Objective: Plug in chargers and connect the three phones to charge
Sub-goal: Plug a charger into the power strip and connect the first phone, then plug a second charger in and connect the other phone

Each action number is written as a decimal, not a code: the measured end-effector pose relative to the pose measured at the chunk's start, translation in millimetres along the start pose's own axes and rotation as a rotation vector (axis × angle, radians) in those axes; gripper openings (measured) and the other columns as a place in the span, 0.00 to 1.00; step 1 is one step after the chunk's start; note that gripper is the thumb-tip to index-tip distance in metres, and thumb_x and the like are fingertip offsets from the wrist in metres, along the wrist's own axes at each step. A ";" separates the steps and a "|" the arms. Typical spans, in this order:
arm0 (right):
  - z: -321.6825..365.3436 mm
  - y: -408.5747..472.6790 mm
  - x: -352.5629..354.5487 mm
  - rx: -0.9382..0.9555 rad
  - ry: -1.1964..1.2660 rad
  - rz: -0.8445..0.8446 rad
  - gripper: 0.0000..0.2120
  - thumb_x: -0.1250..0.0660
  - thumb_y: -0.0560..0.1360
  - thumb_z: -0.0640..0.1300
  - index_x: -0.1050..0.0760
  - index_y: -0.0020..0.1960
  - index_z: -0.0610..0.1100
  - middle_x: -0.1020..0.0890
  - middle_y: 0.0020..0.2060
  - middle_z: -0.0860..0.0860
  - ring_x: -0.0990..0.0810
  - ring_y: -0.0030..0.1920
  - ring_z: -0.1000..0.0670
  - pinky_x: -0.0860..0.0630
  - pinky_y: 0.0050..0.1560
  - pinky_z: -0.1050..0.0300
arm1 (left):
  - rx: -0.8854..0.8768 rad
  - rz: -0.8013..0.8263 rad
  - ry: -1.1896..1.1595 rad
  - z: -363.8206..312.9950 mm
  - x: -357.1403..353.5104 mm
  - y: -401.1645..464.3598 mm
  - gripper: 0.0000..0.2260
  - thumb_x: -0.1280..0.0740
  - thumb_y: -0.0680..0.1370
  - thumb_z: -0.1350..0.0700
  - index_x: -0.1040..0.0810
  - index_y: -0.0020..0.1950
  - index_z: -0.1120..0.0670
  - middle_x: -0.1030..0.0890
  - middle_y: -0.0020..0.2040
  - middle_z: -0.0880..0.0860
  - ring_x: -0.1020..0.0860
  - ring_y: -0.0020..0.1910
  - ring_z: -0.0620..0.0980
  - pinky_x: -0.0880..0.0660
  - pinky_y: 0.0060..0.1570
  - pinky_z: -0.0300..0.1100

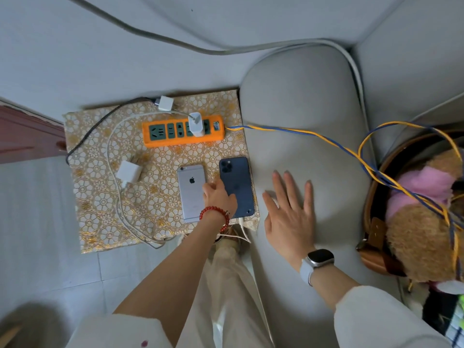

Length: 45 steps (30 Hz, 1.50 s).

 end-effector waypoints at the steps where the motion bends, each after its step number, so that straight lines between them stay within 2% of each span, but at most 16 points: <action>1: 3.4 1.9 2.6 -0.007 0.021 -0.008 0.21 0.33 0.64 0.44 0.24 0.57 0.46 0.33 0.71 0.44 0.40 0.73 0.41 0.51 0.69 0.31 | -0.011 -0.021 -0.035 3.0 6.9 -2.9 0.19 0.42 0.76 0.59 0.38 0.66 0.61 0.40 0.65 0.61 0.35 0.63 0.62 0.34 0.64 0.50; 6: 43.8 15.0 11.7 0.036 0.212 -0.030 0.16 0.32 0.68 0.39 0.23 0.55 0.40 0.24 0.62 0.39 0.29 0.66 0.39 0.40 0.66 0.30 | -0.058 -0.405 -0.201 45.1 74.2 -25.2 0.13 0.41 0.76 0.60 0.29 0.61 0.59 0.33 0.63 0.60 0.26 0.52 0.56 0.28 0.50 0.44; 10: 94.6 27.5 19.1 0.099 0.434 -0.045 0.15 0.36 0.71 0.34 0.24 0.57 0.38 0.23 0.60 0.40 0.27 0.64 0.39 0.38 0.68 0.36 | 0.034 -0.723 -0.176 109.9 141.6 -29.6 0.14 0.39 0.74 0.64 0.29 0.59 0.62 0.30 0.59 0.65 0.31 0.59 0.62 0.32 0.55 0.52; 12: 118.3 34.3 27.1 0.122 0.496 -0.091 0.15 0.35 0.69 0.32 0.24 0.56 0.37 0.21 0.57 0.39 0.24 0.61 0.38 0.35 0.65 0.38 | 0.147 -0.705 -0.142 138.1 163.6 -20.2 0.18 0.37 0.74 0.61 0.33 0.64 0.61 0.32 0.63 0.65 0.35 0.63 0.62 0.34 0.58 0.56; 15: 144.3 48.2 44.3 0.166 0.557 -0.180 0.16 0.36 0.68 0.30 0.25 0.55 0.37 0.21 0.54 0.39 0.23 0.57 0.38 0.30 0.62 0.43 | 0.210 -0.523 -0.029 159.3 173.4 5.1 0.26 0.35 0.73 0.51 0.36 0.67 0.59 0.34 0.65 0.64 0.37 0.63 0.62 0.36 0.60 0.55; 17: 158.8 65.2 53.6 0.185 0.573 -0.200 0.16 0.39 0.70 0.32 0.26 0.57 0.37 0.22 0.56 0.40 0.24 0.59 0.39 0.29 0.62 0.45 | 0.198 -0.441 -0.056 162.6 172.6 20.9 0.23 0.34 0.72 0.49 0.32 0.64 0.58 0.29 0.61 0.62 0.34 0.61 0.60 0.34 0.59 0.52; 20: 172.9 87.7 57.1 0.132 0.651 -0.132 0.15 0.43 0.74 0.33 0.28 0.59 0.38 0.23 0.56 0.42 0.27 0.59 0.42 0.27 0.60 0.48 | 0.159 -0.567 -0.248 156.3 178.8 23.2 0.13 0.35 0.74 0.56 0.25 0.55 0.61 0.23 0.54 0.61 0.28 0.56 0.60 0.28 0.54 0.54; 24: 173.9 91.5 62.9 -0.002 0.829 -0.232 0.10 0.43 0.74 0.31 0.27 0.53 0.33 0.24 0.49 0.39 0.25 0.51 0.41 0.25 0.50 0.45 | -0.225 -0.775 -0.199 137.9 180.7 -9.3 0.06 0.37 0.75 0.63 0.23 0.49 0.63 0.20 0.44 0.61 0.22 0.42 0.58 0.24 0.41 0.48; 27: 159.8 77.3 87.5 0.027 0.921 -0.565 0.06 0.42 0.72 0.30 0.29 0.47 0.35 0.26 0.43 0.38 0.27 0.45 0.42 0.27 0.46 0.45 | -0.536 -0.615 0.108 123.7 149.6 -38.3 0.10 0.34 0.70 0.64 0.20 0.50 0.57 0.20 0.33 0.56 0.24 0.25 0.53 0.29 0.23 0.37; 29: 162.9 70.1 104.7 0.122 0.842 -0.674 0.07 0.44 0.72 0.35 0.30 0.49 0.39 0.25 0.47 0.41 0.27 0.50 0.44 0.31 0.52 0.49 | -0.596 -0.383 0.339 123.2 117.6 -46.6 0.19 0.30 0.64 0.65 0.20 0.53 0.53 0.21 0.32 0.53 0.25 0.24 0.51 0.32 0.21 0.35; 31: 180.8 71.1 107.9 0.308 0.578 -0.573 0.10 0.43 0.71 0.38 0.26 0.50 0.42 0.22 0.52 0.44 0.27 0.57 0.44 0.35 0.62 0.45 | -0.521 -0.098 0.480 125.2 89.9 -44.6 0.23 0.35 0.68 0.65 0.27 0.61 0.50 0.21 0.46 0.55 0.22 0.40 0.54 0.26 0.36 0.41; 33: 197.0 78.6 82.2 0.466 0.228 -0.199 0.13 0.42 0.73 0.42 0.24 0.53 0.43 0.20 0.56 0.45 0.30 0.66 0.44 0.48 0.72 0.38 | -0.453 0.067 0.571 130.9 75.0 -39.5 0.22 0.41 0.72 0.64 0.32 0.64 0.51 0.28 0.60 0.56 0.29 0.58 0.56 0.29 0.52 0.48; 36: 179.9 84.7 37.1 0.493 -0.140 0.248 0.14 0.45 0.76 0.45 0.24 0.54 0.43 0.19 0.54 0.45 0.33 0.68 0.44 0.63 0.74 0.40 | -0.427 -0.068 0.540 132.9 96.7 -33.0 0.19 0.40 0.71 0.60 0.29 0.62 0.52 0.30 0.64 0.54 0.34 0.62 0.55 0.35 0.59 0.51; 40: 145.5 86.7 17.2 0.471 -0.194 0.302 0.15 0.48 0.77 0.44 0.27 0.57 0.43 0.21 0.54 0.45 0.29 0.61 0.43 0.48 0.73 0.45 | -0.135 -0.444 0.214 149.7 155.6 -10.9 0.17 0.35 0.73 0.54 0.31 0.60 0.58 0.28 0.58 0.58 0.30 0.57 0.58 0.31 0.56 0.54; 42: 140.2 86.3 16.9 0.470 -0.093 0.275 0.15 0.46 0.77 0.42 0.29 0.61 0.42 0.22 0.56 0.45 0.28 0.60 0.43 0.37 0.67 0.47 | 0.054 -0.404 0.139 158.7 163.8 3.9 0.19 0.36 0.74 0.51 0.34 0.61 0.59 0.27 0.58 0.59 0.29 0.58 0.59 0.30 0.56 0.55; 45: 146.3 90.3 25.6 0.443 0.160 0.178 0.17 0.41 0.75 0.38 0.31 0.64 0.41 0.24 0.60 0.43 0.27 0.61 0.42 0.28 0.59 0.47 | 0.073 -0.334 -0.032 160.0 162.7 14.4 0.13 0.40 0.77 0.52 0.31 0.56 0.59 0.21 0.50 0.61 0.22 0.49 0.60 0.25 0.47 0.52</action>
Point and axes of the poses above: each hand's wrist, its own y-axis towards the middle knuckle, its own x-axis out of the back of the hand, z = x × y, the point moved 5 cm from there along y, towards the middle knuckle
